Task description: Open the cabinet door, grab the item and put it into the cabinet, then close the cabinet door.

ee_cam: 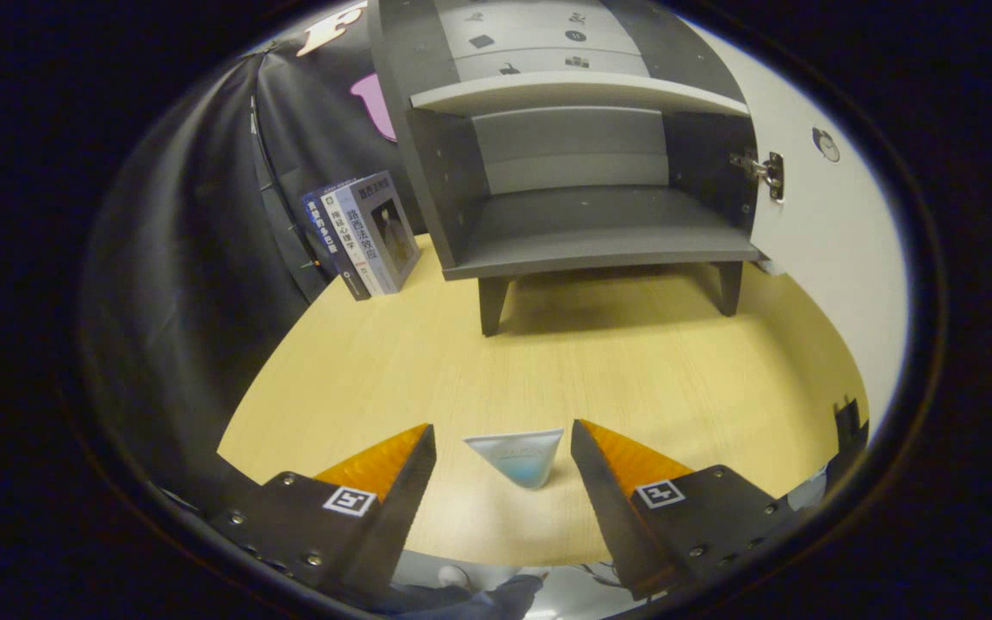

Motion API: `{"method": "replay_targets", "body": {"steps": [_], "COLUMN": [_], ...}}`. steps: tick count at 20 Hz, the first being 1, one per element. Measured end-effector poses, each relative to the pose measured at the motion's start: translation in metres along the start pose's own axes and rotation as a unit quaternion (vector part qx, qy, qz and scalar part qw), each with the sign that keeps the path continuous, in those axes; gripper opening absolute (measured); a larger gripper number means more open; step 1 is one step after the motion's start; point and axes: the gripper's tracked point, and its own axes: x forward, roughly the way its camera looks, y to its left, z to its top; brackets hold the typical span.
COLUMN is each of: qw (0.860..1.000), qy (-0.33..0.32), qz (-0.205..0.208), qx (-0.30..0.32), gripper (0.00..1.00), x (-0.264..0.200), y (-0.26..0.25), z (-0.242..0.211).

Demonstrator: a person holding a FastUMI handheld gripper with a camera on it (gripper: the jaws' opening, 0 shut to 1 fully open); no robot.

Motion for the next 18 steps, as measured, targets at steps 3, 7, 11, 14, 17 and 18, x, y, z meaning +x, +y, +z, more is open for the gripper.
{"method": "replay_targets", "body": {"steps": [3, 7, 11, 14, 17, 18], "qw": [1.000, 1.000, 1.000, 0.998, 0.992, 0.989], "qy": [0.014, 0.005, -0.018, -0.061, -0.123, -0.145], "qz": [-0.014, -0.015, -0.016, -0.011, -0.009, -0.009], "qx": [0.005, 0.018, 0.004, -0.003, -0.016, -0.023], "gripper": [0.86, 0.55, 0.55, 0.55, 0.55, 0.55], "x": [0.017, 0.013, -0.012, -0.045, -0.081, -0.093], "y": [-0.009, -0.010, -0.011, -0.007, -0.004, -0.002], "z": [-0.017, -0.010, 0.027, 0.084, 0.156, 0.183]}}
